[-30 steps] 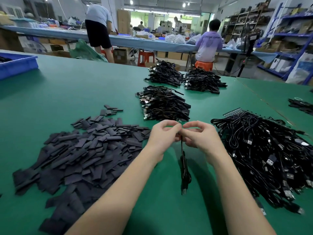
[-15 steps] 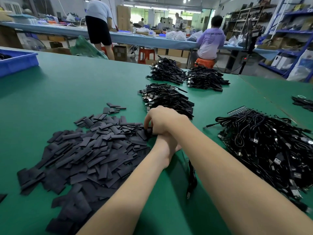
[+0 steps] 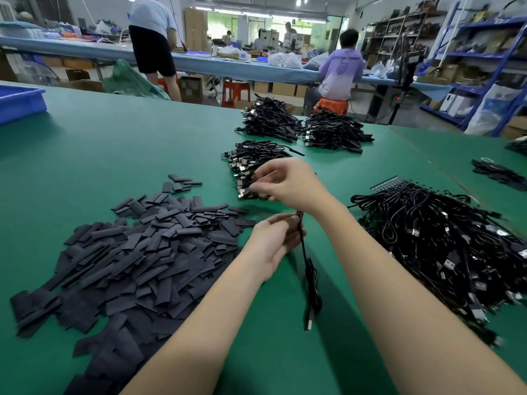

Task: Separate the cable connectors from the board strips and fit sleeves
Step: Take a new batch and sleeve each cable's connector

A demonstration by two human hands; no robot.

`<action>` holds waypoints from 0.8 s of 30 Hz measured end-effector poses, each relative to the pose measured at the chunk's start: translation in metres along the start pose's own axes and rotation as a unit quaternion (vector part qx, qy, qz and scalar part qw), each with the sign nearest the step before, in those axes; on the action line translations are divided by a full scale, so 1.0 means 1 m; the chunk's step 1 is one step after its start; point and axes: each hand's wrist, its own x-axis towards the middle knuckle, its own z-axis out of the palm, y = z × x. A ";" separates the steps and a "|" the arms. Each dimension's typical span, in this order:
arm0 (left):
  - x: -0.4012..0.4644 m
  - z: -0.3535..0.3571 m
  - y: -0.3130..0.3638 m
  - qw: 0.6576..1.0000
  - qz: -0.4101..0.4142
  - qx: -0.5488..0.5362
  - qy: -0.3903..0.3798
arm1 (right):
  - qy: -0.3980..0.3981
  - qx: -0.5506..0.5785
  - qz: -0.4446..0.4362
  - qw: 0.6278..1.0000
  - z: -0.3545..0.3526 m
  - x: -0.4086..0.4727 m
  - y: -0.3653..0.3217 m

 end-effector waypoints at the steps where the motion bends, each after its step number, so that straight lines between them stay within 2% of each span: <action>1: 0.001 -0.002 0.001 1.000 -0.002 -0.008 -0.009 | 0.054 0.103 0.010 0.993 -0.008 -0.011 0.007; 3: 0.000 -0.004 0.003 0.999 -0.009 -0.006 -0.033 | 0.150 0.252 0.028 0.956 -0.022 -0.034 0.026; 5: -0.002 -0.005 0.006 0.999 -0.019 -0.012 -0.048 | 0.209 0.318 0.054 0.923 -0.025 -0.055 0.044; 11: -0.008 -0.007 0.012 0.994 -0.051 -0.027 -0.092 | 0.238 0.440 0.094 0.861 -0.011 -0.076 0.070; 14: -0.008 -0.009 0.013 0.994 -0.058 -0.022 -0.095 | 0.231 0.466 0.087 0.849 -0.011 -0.076 0.070; 24: -0.011 -0.013 0.020 0.992 -0.042 0.012 -0.122 | 0.172 0.480 0.093 0.855 -0.016 -0.083 0.068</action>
